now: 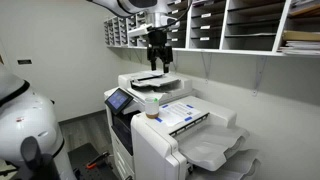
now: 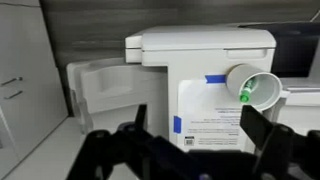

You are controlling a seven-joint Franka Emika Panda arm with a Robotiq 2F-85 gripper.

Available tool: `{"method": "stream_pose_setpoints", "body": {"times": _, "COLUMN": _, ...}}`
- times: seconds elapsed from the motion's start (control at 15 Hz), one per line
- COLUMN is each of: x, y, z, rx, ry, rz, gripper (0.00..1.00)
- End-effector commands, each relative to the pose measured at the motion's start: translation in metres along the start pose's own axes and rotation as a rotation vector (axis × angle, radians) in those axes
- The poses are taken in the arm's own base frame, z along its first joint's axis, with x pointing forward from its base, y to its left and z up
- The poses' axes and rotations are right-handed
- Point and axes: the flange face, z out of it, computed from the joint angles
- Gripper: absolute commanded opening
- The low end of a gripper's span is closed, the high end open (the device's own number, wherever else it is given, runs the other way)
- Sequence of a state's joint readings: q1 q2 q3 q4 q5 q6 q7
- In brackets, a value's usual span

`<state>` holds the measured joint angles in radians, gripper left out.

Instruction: Take the green marker out of the white and brown mug

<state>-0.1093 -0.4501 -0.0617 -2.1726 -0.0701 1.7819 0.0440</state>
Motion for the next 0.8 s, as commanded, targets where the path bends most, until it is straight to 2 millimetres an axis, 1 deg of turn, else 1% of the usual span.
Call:
{"method": "stream_pose_setpoints", "body": {"times": 0.0, "x": 0.000, "y": 0.000, "z": -0.001, "rx": 0.000, "ry": -0.001, "rz": 0.000, "gripper": 1.00}}
{"method": "stream_pose_setpoints", "body": {"times": 0.13, "x": 0.002, "y": -0.004, "z": 0.003, "rx": -0.022, "ry": -0.020, "rz": -0.060, "gripper": 1.00}}
{"method": "stream_pose_setpoints", "body": {"times": 0.2, "x": 0.004, "y": -0.009, "z": 0.008, "rx": -0.052, "ry": -0.049, "rz": -0.117, "gripper": 1.00}}
{"method": "stream_pose_setpoints", "body": {"times": 0.27, "x": 0.008, "y": -0.016, "z": 0.015, "rx": -0.047, "ry": -0.085, "rz": -0.175, "gripper": 1.00}}
{"method": "stream_pose_setpoints", "body": {"times": 0.4, "x": 0.019, "y": -0.038, "z": 0.034, "rx": -0.053, "ry": -0.119, "rz": -0.275, "gripper": 1.00}}
{"method": "stream_pose_setpoints", "body": {"times": 0.6, "x": 0.036, "y": -0.081, "z": 0.069, "rx": -0.052, "ry": -0.194, "rz": -0.431, "gripper": 1.00}}
{"method": "stream_pose_setpoints", "body": {"times": 0.73, "x": 0.042, "y": -0.105, "z": 0.088, "rx": -0.054, "ry": -0.248, "rz": -0.537, "gripper": 1.00}}
